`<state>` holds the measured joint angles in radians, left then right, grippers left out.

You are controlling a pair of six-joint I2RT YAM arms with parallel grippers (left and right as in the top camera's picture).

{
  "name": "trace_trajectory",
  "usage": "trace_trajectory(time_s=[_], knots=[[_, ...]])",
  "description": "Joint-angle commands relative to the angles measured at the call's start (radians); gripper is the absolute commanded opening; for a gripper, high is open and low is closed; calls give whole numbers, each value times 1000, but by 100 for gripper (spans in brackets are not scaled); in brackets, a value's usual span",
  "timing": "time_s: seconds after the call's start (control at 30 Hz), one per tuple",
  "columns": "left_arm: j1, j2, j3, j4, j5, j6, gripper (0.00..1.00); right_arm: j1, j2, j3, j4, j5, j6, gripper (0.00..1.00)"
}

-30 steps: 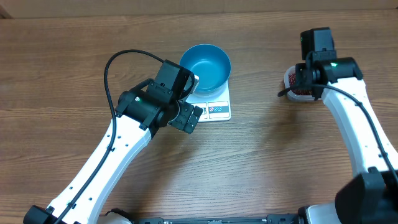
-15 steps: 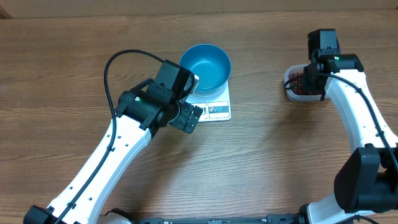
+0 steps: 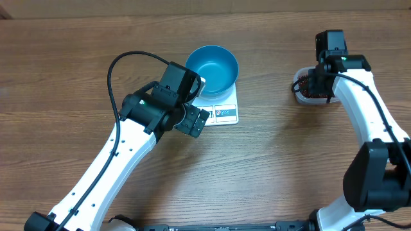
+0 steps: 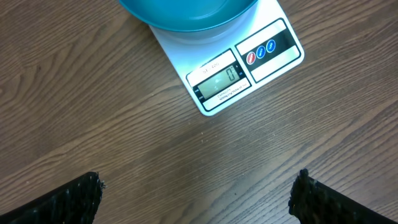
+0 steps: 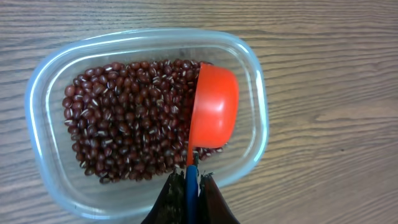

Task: Scoop item into bowl and weigh 150g on scale
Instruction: 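Move the red scoop over the bean tub with the right gripper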

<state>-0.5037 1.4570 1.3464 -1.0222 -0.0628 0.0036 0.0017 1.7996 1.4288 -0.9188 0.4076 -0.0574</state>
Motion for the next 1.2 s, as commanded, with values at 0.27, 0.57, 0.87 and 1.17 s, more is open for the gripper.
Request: trace_trajectory(time_s=[0.27, 0.57, 0.87, 1.17], knots=[[0, -13, -5, 2, 11, 16, 100, -5, 24, 31, 10, -87, -58, 4], [0, -13, -5, 2, 11, 16, 100, -14, 27, 31, 19, -256, -83, 4], [0, -13, -5, 2, 11, 16, 100, -98, 27, 31, -8, -415, -99, 4], [0, -12, -5, 2, 11, 16, 100, -179, 27, 31, -34, -540, -109, 4]])
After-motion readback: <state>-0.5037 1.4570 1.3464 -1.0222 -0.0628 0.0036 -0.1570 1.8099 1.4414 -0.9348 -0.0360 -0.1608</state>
